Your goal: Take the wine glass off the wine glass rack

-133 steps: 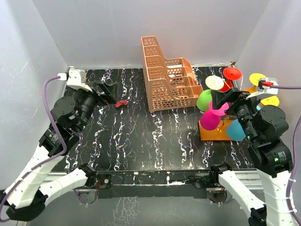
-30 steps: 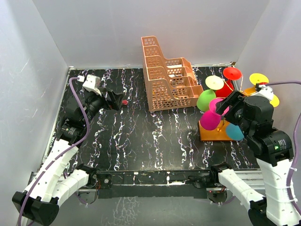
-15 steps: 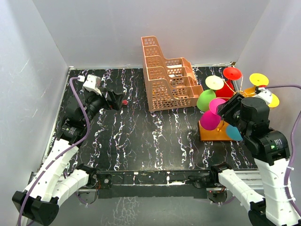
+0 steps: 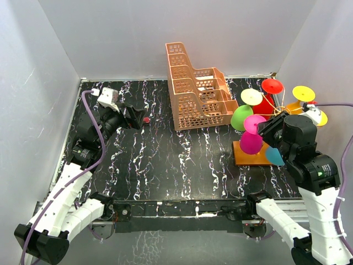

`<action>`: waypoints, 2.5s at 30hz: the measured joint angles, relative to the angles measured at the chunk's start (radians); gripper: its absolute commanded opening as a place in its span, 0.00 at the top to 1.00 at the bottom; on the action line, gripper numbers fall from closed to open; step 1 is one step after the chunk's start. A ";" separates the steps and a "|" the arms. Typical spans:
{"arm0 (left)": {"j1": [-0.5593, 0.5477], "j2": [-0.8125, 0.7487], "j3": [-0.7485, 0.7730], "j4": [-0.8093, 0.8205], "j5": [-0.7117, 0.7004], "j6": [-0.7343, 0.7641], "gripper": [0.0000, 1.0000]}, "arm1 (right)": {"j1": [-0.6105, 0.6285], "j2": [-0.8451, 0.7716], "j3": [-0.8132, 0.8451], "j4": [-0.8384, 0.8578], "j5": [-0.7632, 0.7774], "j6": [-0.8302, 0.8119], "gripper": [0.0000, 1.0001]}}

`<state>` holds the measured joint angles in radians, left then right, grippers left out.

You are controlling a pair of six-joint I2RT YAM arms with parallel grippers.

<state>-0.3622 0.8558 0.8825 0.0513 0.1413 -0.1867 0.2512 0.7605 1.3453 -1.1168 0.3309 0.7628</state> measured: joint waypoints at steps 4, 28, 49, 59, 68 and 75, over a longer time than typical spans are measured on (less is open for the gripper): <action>0.000 0.000 0.000 0.000 0.000 0.000 0.03 | 0.000 -0.002 0.000 0.000 0.002 0.027 0.73; -0.008 0.005 -0.001 0.000 0.000 0.000 0.03 | 0.000 -0.028 -0.018 0.050 0.009 0.211 0.88; -0.008 0.006 -0.002 0.000 0.000 0.000 0.03 | 0.000 -0.075 -0.114 0.166 0.018 0.393 0.92; -0.008 0.007 -0.002 0.000 0.000 0.000 0.03 | 0.000 -0.093 -0.151 0.214 0.092 0.459 0.92; -0.008 0.015 -0.002 0.000 0.000 0.000 0.03 | 0.000 -0.095 -0.151 0.234 0.161 0.471 0.92; -0.008 0.019 -0.002 0.000 0.000 0.000 0.03 | 0.000 -0.129 -0.151 0.235 0.194 0.471 0.92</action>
<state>-0.3706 0.8753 0.8806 0.0517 0.1417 -0.1867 0.2512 0.6319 1.1942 -0.8822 0.5251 1.2335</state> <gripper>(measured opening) 0.970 0.099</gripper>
